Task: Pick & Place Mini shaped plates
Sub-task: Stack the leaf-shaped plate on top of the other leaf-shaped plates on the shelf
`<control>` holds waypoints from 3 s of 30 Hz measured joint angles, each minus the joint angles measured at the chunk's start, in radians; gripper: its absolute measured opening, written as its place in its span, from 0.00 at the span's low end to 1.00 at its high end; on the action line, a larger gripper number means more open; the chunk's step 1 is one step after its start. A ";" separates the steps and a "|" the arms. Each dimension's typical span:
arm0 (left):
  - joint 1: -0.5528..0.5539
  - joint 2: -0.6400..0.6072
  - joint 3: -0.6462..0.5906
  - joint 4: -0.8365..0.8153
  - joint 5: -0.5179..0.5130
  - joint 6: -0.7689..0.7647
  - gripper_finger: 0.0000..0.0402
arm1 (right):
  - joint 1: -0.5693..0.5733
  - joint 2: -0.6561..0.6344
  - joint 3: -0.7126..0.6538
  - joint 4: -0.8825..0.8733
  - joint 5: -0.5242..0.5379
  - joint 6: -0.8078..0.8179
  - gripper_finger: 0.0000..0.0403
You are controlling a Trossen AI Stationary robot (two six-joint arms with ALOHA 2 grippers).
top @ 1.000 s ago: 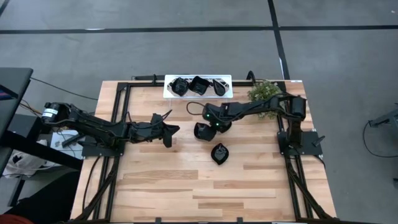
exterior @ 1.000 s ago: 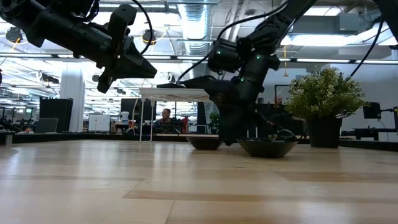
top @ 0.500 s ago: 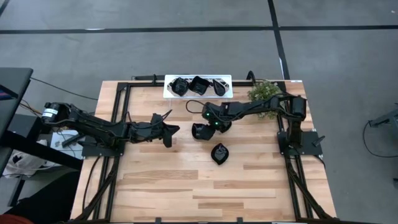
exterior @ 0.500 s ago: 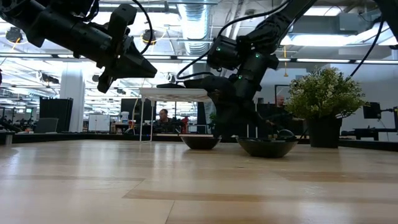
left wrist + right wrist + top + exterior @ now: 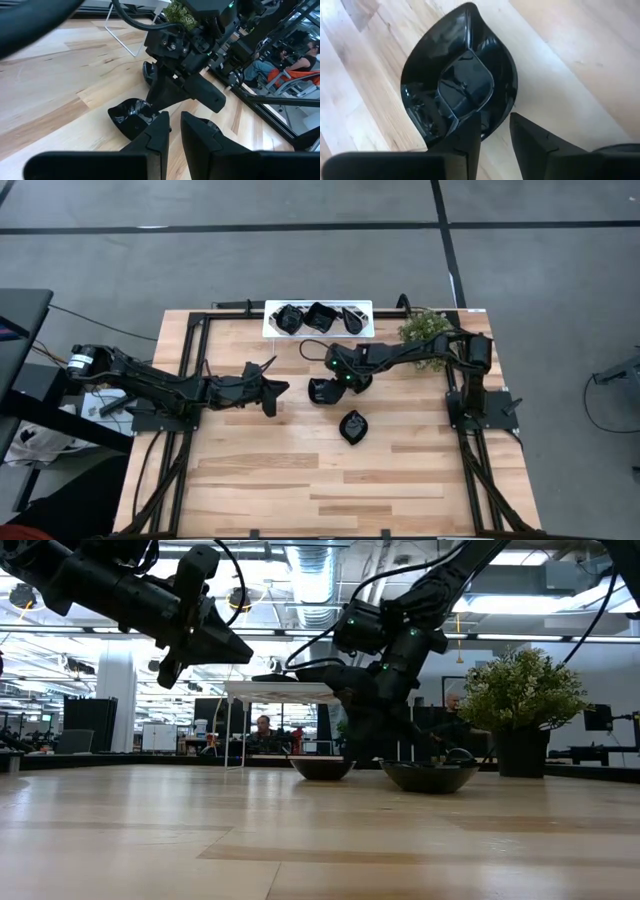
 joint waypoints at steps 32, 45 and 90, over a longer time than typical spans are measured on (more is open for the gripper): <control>0.000 0.000 0.000 0.017 0.000 0.000 0.12 | 0.008 0.033 -0.011 0.100 0.002 0.009 0.26; 0.000 0.000 0.000 0.018 0.000 0.001 0.12 | 0.000 0.033 -0.011 0.099 -0.011 0.008 0.16; 0.000 0.000 0.000 0.121 0.001 -0.010 0.13 | 0.121 -0.319 -0.008 0.102 0.220 0.027 0.00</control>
